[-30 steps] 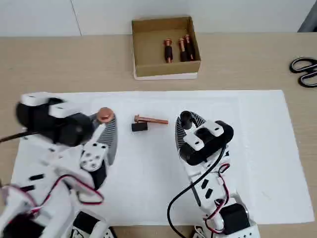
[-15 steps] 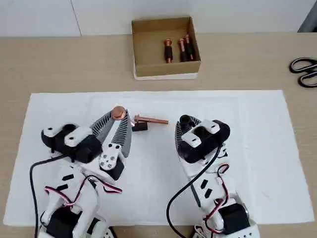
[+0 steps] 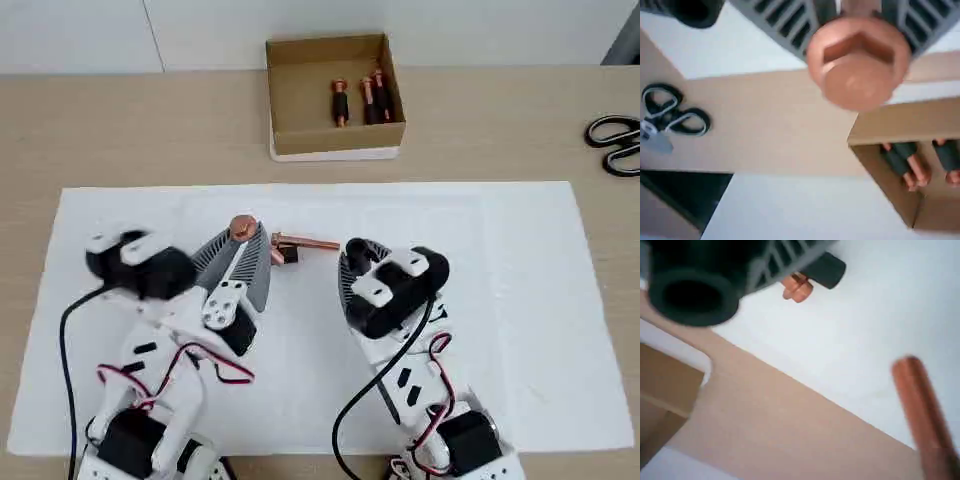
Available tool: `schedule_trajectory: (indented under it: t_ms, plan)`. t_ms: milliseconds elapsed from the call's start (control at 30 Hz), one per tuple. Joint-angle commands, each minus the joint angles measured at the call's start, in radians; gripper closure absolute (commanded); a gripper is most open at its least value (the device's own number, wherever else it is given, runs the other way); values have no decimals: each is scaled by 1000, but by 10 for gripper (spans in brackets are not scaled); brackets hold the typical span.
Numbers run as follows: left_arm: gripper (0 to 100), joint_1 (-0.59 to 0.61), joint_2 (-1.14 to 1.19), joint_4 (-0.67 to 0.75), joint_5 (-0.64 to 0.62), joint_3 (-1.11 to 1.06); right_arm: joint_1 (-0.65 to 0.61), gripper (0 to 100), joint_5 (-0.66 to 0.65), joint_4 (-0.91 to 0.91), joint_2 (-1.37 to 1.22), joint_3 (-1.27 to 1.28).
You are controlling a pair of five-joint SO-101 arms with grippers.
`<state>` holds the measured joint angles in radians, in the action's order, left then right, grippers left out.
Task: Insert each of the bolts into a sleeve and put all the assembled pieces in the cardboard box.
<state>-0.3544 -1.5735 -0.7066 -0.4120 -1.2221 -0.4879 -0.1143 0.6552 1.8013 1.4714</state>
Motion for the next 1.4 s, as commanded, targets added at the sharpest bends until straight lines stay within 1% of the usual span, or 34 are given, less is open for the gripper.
schedule_trajectory:
  t_ms: [0, 200, 333, 433, 533, 700, 867, 1000, 1133, 1367]
  plan:
    - [994, -3, 106, -31, -11, 108, -21, 995, -8, 2, 12, -8]
    - [994, 0, 173, -26, 0, 119, -21, 995, -6, 4, 12, 29]
    - [994, 32, 187, -5, 55, 113, -21, 995, -6, -5, 13, 137]
    - [994, 55, 186, -5, 55, 114, -21, 995, -6, -7, 13, 163]
    - [994, 52, 190, -3, 55, 116, -21, 995, -2, -7, 13, 175]
    - [994, 52, 192, 6, 55, 114, -22, 995, 124, -38, 13, 178]
    - [994, 51, 192, 12, 55, 114, -25, 995, 144, -51, 13, 176]
    - [994, 51, 195, 60, 55, 113, -94, 995, 144, -48, 13, 178]
    - [994, 49, 195, 63, 57, 111, -170, 995, 140, -53, 13, 178]
    - [994, -51, 196, 68, 57, 56, -188, 995, 140, -51, 13, 180]
